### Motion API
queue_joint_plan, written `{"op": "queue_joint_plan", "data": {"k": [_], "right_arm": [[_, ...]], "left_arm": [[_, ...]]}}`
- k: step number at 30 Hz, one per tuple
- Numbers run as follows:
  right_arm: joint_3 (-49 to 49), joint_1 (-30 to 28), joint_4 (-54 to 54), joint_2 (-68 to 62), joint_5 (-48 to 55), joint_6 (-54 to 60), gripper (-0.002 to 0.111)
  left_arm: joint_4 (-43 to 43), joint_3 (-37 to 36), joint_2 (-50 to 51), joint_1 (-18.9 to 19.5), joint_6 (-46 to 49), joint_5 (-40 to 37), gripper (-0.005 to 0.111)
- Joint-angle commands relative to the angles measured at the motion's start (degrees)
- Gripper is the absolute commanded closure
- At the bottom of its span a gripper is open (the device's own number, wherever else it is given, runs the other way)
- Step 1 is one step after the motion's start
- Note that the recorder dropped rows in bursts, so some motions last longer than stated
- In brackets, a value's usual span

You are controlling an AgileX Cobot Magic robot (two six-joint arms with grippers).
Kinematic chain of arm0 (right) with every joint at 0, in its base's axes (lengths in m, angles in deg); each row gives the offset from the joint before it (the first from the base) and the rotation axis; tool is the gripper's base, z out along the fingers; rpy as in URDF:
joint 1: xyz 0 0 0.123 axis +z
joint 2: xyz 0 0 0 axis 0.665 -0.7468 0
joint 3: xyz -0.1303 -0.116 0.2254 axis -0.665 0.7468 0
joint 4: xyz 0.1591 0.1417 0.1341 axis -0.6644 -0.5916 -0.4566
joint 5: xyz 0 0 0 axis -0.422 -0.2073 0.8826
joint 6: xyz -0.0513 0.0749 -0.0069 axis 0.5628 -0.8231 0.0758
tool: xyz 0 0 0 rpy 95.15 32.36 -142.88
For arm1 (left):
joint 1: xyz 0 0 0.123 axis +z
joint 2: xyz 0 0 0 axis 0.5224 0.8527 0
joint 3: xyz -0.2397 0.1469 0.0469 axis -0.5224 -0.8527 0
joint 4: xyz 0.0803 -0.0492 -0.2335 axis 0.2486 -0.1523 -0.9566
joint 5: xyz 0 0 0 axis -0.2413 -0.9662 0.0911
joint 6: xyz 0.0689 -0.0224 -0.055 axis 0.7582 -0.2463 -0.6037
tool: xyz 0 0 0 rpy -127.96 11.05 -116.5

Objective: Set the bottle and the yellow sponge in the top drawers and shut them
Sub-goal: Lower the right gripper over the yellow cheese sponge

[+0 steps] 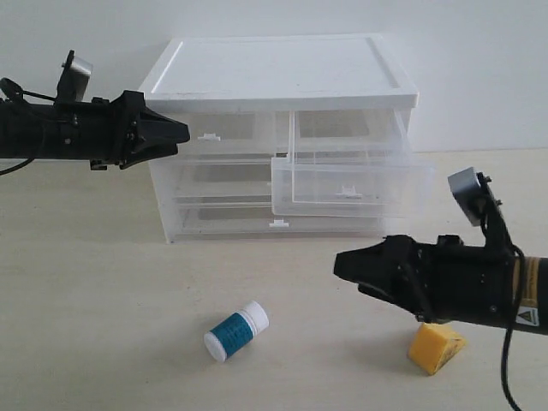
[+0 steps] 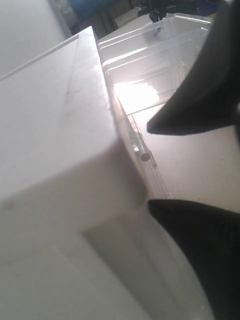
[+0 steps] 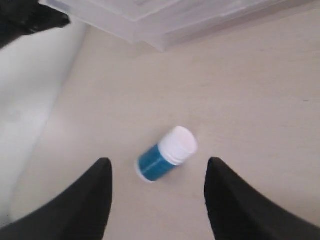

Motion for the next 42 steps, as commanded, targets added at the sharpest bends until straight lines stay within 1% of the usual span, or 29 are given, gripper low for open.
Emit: {"op": "queue_joint_plan", "data": {"k": [1,3,4,6,8,12,15,17,19,22,25,28,31,33,37,40,42], "right_arm": [[0.84,0.59,8.51,7.51,18.09,0.04,0.058],[0.84,2.32,16.2,11.28,28.59,-3.81,0.058],[0.84,2.8,19.51,11.88,30.25,-4.76,0.058],[0.84,3.12,22.72,12.42,31.35,-6.78,0.058],[0.84,3.22,23.82,12.3,32.42,-7.1,0.058],[0.84,3.22,23.8,12.3,40.28,-6.16,0.058],[0.84,3.68,23.8,12.3,40.55,-14.72,0.058],[0.84,5.83,24.79,12.3,40.8,-18.49,0.058],[0.92,8.86,24.79,12.16,44.65,-21.41,0.058],[0.92,13.26,21.67,12.16,56.31,-25.39,0.058],[0.92,15.95,20.41,12.16,58.18,-28.63,0.058],[0.92,16.54,19.61,12.16,61.78,-33.32,0.058],[0.92,16.54,18.71,12.16,63.6,-38.4,0.058],[0.92,16.54,17.14,12.16,64.42,-38.39,0.058],[0.92,16.54,5.24,12.16,65.41,-38.39,0.058],[0.92,16.54,-2.99,11.83,62.67,-38.39,0.058],[0.92,16.54,-5.58,11.02,59.13,-38.39,0.058]], "left_arm": [[-3.34,1.15,0.35,0.38,0.09,5.54,0.066],[-3.34,1.15,0.35,0.38,0.09,6.37,0.066],[-3.34,1.15,0.35,0.38,0.09,6.37,0.066],[-3.34,1.15,0.35,0.38,0.09,6.37,0.066],[-3.34,1.15,0.35,0.38,0.09,6.37,0.066],[-2.99,1.15,0.35,0.38,0.09,6.5,0.066],[-2.89,1.15,0.35,0.38,0.32,6.5,0.066],[-2.89,1.15,0.35,0.38,0.32,6.5,0.066],[-2.62,1.15,0.35,0.38,0.32,6.5,0.066],[-2.03,1.15,0.35,0.38,0.32,6.5,0.066],[-2.03,1.15,0.35,0.38,0.32,6.5,0.066],[-1.92,1.15,0.35,0.38,0.32,6.5,0.066],[-1.8,1.15,0.35,0.38,0.32,6.5,0.066],[-1.82,1.15,0.35,0.38,0.32,6.25,0.066],[-1.55,1.15,0.35,0.38,0.18,6.11,0.066],[-1.55,1.15,0.35,0.38,0.18,6.11,0.066],[-1.1,1.15,0.35,0.38,0.13,6.11,0.066]]}}
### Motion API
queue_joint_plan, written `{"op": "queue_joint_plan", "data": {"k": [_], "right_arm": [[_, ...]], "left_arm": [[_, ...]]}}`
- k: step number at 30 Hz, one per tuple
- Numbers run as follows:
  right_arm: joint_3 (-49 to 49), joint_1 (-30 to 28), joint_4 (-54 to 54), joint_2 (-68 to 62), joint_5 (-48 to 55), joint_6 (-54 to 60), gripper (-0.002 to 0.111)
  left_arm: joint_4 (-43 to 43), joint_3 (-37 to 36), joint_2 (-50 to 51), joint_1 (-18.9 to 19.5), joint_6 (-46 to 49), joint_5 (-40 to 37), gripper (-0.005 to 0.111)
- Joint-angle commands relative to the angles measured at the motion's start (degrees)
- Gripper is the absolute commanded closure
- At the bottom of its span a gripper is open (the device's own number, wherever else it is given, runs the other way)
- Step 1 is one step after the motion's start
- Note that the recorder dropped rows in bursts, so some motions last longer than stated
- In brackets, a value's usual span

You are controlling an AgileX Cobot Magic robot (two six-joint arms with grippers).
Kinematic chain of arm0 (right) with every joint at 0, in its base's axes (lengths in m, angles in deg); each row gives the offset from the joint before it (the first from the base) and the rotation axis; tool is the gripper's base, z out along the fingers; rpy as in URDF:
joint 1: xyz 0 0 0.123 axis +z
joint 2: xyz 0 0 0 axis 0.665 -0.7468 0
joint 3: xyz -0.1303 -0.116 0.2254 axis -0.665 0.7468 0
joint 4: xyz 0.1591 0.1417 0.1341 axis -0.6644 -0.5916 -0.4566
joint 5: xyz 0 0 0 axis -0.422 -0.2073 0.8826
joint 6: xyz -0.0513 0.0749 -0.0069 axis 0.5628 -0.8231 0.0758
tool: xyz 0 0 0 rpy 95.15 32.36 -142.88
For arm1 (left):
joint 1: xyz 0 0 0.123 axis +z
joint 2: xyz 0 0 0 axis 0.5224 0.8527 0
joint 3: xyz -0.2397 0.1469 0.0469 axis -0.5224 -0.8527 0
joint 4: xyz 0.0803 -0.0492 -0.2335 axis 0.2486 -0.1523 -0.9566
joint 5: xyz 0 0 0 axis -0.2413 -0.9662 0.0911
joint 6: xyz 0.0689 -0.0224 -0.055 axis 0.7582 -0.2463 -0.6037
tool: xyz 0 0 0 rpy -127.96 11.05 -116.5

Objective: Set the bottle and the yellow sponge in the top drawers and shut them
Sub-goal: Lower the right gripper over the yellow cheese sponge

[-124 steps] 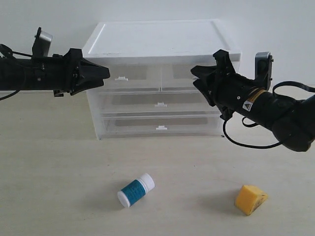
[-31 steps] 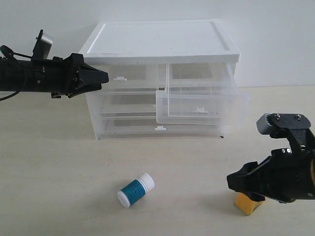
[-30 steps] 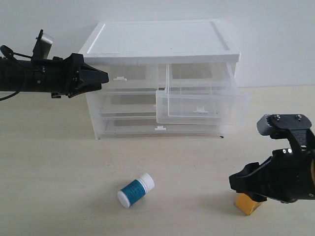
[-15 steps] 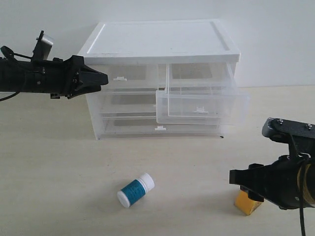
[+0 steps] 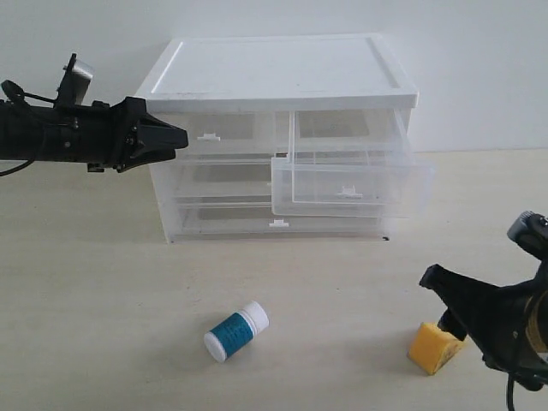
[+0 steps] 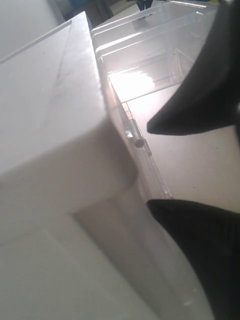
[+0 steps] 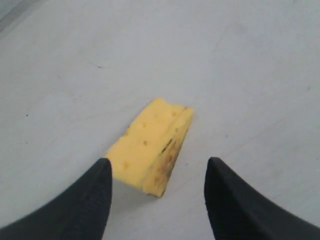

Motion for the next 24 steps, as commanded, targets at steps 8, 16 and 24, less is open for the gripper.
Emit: {"op": "queue_joint_plan", "data": {"k": [8,16,24], "right_arm": [[0.03,-0.04,-19.25,-4.03,-7.2,-0.06,0.058],[-3.15,-0.04,-19.43,-5.46,-5.09,-0.06,0.058],[-5.46,-0.04,-18.09,-5.46,-0.9,0.0,0.058]], "left_arm": [[-2.18,1.15,0.35,0.38,-0.88,4.39,0.066],[-2.07,1.15,0.35,0.38,-1.08,3.95,0.066],[-2.07,1.15,0.35,0.38,-1.08,3.95,0.066]]}}
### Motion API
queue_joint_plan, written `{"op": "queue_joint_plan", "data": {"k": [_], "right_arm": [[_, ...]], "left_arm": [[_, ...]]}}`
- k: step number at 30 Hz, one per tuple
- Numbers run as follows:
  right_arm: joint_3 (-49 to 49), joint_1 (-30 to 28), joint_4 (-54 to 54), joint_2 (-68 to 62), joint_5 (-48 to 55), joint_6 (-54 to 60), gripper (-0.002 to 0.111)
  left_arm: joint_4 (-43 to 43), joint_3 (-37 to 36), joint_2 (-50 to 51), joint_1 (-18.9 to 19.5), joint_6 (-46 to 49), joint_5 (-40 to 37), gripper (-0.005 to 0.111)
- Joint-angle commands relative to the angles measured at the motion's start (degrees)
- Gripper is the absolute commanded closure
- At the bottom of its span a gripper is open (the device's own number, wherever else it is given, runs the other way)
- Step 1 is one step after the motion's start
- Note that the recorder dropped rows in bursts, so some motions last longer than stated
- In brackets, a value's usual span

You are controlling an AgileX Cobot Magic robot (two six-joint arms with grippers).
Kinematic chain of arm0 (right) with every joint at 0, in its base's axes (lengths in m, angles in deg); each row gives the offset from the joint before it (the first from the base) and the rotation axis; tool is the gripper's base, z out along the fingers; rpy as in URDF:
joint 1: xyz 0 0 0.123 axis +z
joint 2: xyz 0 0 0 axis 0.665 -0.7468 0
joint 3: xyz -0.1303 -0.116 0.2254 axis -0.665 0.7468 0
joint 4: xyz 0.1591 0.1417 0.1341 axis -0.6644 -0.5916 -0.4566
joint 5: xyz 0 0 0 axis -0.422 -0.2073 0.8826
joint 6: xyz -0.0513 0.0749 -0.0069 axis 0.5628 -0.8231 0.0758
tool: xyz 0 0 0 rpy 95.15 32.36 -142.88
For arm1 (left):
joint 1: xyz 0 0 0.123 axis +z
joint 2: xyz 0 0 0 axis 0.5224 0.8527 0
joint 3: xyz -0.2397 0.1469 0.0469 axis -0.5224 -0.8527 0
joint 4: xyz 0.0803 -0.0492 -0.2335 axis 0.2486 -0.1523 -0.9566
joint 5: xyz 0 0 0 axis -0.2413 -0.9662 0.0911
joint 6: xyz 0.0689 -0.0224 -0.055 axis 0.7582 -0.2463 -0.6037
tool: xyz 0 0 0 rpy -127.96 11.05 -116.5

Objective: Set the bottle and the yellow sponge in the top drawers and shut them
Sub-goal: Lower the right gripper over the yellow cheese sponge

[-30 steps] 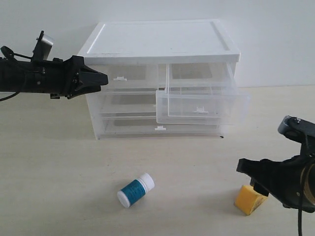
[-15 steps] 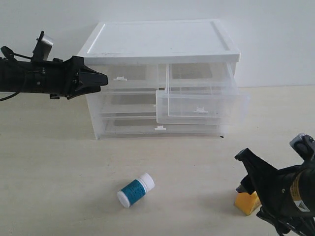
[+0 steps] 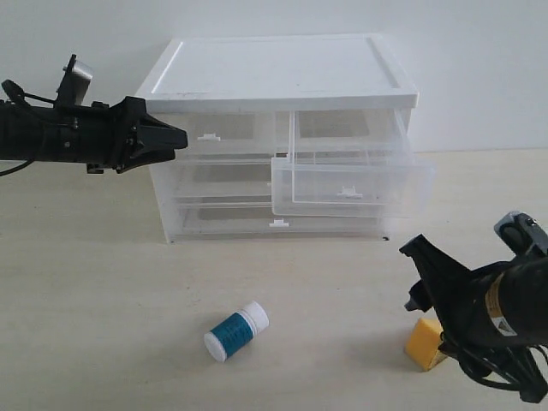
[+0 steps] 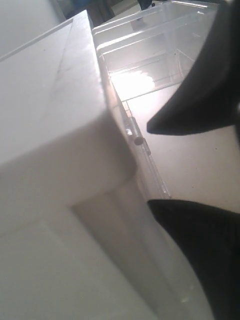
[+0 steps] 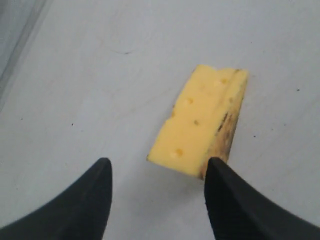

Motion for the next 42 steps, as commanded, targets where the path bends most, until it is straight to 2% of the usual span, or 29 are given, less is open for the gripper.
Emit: {"op": "queue_joint_plan", "data": {"k": [1,15,23,42], "right_arm": [[-0.43,-0.04,-0.93,0.04,4.09,0.15,0.058],[-3.53,-0.04,-1.63,-5.96,1.27,0.15,0.058],[-6.03,-0.04,-0.87,-7.3,9.13,0.15,0.058],[-6.03,-0.04,2.31,-7.41,6.75,0.26,0.058]], "left_arm": [[-2.4,1.15,0.35,0.38,-0.02,3.81,0.066],[-1.42,1.15,0.35,0.38,-0.02,3.81,0.066],[-1.26,1.15,0.35,0.38,-0.02,4.6,0.066],[-1.26,1.15,0.35,0.38,-0.02,4.5,0.066]]}}
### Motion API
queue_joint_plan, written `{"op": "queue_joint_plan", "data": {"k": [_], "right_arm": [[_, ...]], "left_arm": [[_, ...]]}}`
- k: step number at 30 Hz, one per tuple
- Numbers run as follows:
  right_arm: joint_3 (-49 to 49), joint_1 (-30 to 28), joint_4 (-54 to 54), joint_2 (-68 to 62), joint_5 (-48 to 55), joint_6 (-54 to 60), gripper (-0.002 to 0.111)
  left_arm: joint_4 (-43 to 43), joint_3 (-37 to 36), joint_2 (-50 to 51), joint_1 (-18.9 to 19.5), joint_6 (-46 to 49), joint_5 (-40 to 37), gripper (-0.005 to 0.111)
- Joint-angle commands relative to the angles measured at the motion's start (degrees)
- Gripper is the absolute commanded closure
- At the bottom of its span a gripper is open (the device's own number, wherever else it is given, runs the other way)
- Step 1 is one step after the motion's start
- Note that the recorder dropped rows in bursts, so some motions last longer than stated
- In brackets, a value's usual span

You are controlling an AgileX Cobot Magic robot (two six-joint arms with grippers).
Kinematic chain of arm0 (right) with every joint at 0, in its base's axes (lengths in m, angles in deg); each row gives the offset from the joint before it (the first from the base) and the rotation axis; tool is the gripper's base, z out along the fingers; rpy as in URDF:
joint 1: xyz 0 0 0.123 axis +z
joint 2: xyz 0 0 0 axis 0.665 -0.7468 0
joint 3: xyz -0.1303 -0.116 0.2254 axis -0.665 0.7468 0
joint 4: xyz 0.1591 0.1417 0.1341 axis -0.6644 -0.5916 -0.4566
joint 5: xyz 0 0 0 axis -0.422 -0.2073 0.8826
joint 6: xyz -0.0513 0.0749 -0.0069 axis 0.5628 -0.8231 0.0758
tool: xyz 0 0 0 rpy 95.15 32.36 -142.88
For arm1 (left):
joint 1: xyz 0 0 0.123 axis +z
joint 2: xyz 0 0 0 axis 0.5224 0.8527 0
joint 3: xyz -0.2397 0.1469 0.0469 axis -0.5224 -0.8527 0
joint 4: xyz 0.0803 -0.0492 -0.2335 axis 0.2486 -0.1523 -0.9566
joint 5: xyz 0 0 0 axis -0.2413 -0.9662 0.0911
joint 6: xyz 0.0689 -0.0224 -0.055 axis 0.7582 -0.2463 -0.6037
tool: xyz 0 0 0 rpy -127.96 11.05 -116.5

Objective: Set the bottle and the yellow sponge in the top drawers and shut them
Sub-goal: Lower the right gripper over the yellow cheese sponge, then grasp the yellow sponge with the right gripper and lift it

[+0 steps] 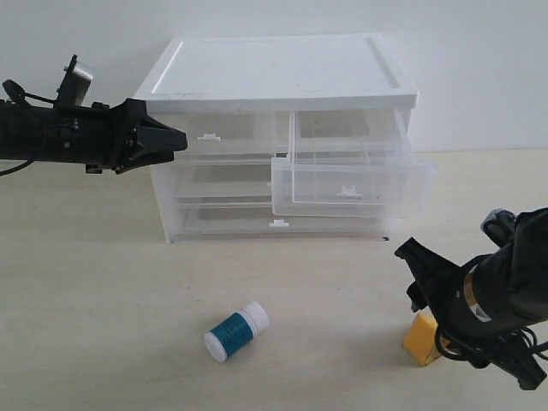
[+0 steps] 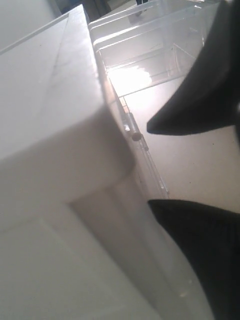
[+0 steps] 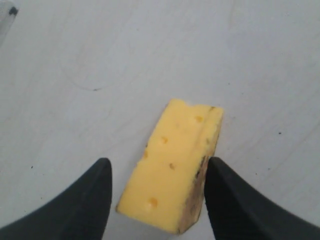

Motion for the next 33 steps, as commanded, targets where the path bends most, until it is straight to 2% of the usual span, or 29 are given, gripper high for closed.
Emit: {"op": "queue_joint_plan", "data": {"k": [1,18,24,26,33], "right_arm": [[-0.2,-0.04,1.2,0.0,-0.24,0.26,0.058],[-0.2,0.06,0.82,-5.58,-0.99,0.58,0.058],[-0.2,0.06,6.38,-5.58,-0.61,1.41,0.058],[-0.2,0.06,7.18,-5.58,-0.61,3.81,0.058],[-0.2,0.06,10.37,-5.58,-5.01,29.95,0.058]], "left_arm": [[-2.47,0.81,0.35,0.38,0.18,4.21,0.066],[-1.9,0.81,0.35,0.38,0.18,3.95,0.066],[-1.65,0.81,0.35,0.38,0.18,3.74,0.066],[-1.67,0.81,0.35,0.38,0.18,3.57,0.066],[-1.4,0.81,0.35,0.38,0.18,3.59,0.066]]}}
